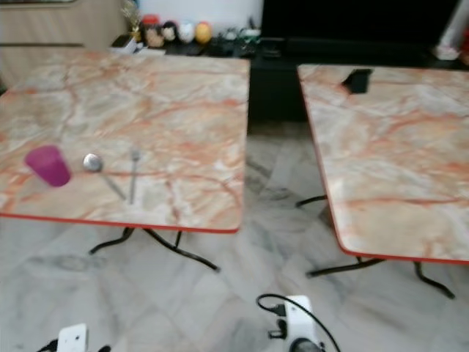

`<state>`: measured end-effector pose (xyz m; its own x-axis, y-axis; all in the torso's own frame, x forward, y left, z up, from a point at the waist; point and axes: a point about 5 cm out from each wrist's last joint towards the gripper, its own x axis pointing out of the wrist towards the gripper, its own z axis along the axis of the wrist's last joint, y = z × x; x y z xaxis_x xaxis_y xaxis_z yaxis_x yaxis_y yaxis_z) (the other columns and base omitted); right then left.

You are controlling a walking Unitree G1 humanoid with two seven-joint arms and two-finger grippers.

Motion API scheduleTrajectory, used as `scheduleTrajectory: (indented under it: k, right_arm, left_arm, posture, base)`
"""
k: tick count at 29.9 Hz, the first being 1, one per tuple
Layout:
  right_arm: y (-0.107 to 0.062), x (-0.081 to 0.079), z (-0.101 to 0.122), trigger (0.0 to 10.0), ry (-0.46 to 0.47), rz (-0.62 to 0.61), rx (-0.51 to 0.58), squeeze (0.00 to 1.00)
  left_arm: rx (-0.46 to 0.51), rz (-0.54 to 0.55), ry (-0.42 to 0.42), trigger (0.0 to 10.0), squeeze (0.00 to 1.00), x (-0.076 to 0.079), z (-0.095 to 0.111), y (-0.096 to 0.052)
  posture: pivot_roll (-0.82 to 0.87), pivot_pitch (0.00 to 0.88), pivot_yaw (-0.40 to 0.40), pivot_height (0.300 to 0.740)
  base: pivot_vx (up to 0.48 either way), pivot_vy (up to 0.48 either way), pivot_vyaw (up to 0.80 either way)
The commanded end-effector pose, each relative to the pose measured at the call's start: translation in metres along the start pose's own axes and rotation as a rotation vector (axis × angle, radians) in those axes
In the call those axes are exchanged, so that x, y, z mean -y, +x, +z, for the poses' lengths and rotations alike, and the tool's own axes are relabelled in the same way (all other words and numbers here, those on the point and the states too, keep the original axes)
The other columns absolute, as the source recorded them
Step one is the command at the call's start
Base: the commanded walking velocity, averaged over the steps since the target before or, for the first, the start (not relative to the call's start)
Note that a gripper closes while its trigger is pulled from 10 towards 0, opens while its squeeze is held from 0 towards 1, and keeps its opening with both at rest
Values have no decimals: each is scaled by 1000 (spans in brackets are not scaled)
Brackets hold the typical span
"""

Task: Setting the table

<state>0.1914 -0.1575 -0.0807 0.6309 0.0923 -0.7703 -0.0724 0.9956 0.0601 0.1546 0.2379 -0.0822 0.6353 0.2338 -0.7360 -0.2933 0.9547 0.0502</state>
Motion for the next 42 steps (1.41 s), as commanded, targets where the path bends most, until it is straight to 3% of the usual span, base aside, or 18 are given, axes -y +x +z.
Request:
scheduleTrajectory:
  k: [1,14,23,27,42]
  right_arm:
    - [-4,10,-13,10000,20,-30,-38,0]
    - [0,-10,-7,10000,9,-6,-28,0]
    - [0,-10,-8,10000,7,-17,-29,0]
    - [-1,-9,-11,10000,4,-19,-35,0]
    - [-2,-9,-13,10000,-2,-21,-27,0]
  left_arm:
    - [-23,-9,-2,10000,0,5,-5,-1]
    - [-21,-2,0,10000,0,-1,-4,-1]
    - [-24,4,-3,10000,0,-5,-6,-2]
    - [-31,0,13,10000,0,-6,-9,-3]
    - [-23,-9,33,10000,0,-2,-10,-4]
  posture:
    - [4,69,24,740]
    - [12,66,26,740]
    - [16,50,29,740]
    - [16,0,33,740]
    - [17,36,35,740]
  base:
    - [0,412,0]
    - [0,403,0]
    - [0,383,0]
    - [0,0,0]
    - [0,0,0]
